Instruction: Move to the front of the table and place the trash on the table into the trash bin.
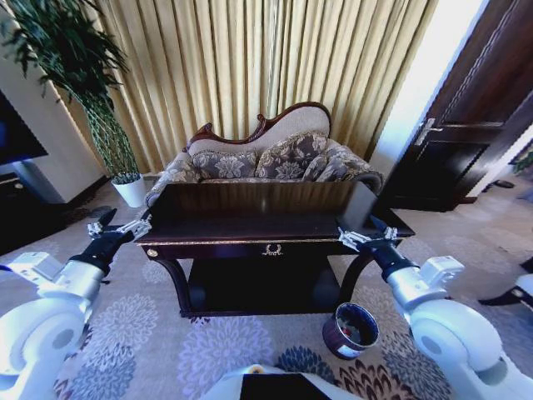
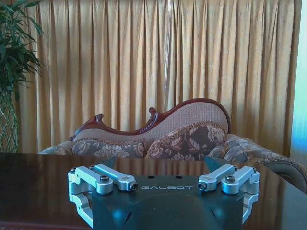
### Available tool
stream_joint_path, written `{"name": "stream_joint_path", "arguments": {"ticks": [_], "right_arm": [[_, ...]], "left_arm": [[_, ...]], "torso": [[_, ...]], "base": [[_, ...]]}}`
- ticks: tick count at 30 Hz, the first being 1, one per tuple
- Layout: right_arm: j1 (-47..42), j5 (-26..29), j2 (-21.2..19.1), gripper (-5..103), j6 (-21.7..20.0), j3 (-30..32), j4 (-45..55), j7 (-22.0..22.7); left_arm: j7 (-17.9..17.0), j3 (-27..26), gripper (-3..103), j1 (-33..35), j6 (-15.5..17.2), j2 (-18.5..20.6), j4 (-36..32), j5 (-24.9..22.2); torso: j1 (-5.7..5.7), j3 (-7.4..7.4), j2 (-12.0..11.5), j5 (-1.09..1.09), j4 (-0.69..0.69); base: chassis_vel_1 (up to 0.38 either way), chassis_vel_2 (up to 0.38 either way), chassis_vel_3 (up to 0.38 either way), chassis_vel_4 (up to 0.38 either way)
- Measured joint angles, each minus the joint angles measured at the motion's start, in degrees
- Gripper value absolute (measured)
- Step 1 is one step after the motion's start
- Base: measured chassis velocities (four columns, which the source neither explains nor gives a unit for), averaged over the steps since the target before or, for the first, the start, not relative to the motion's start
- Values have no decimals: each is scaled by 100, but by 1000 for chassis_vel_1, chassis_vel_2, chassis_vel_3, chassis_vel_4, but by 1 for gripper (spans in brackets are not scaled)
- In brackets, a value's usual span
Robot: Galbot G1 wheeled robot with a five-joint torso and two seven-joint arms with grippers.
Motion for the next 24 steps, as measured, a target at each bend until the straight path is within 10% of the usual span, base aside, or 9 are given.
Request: {"name": "stream_joint_path", "arguments": {"ticks": [24], "right_arm": [[-154,-205,142,100,53,0,-3,-6]], "left_arm": [[-115,-18,100,-47,414,159,-73,317]], "torso": [[0,0,0,-1,0]], "base": [[85,-83,-90,83]]}}
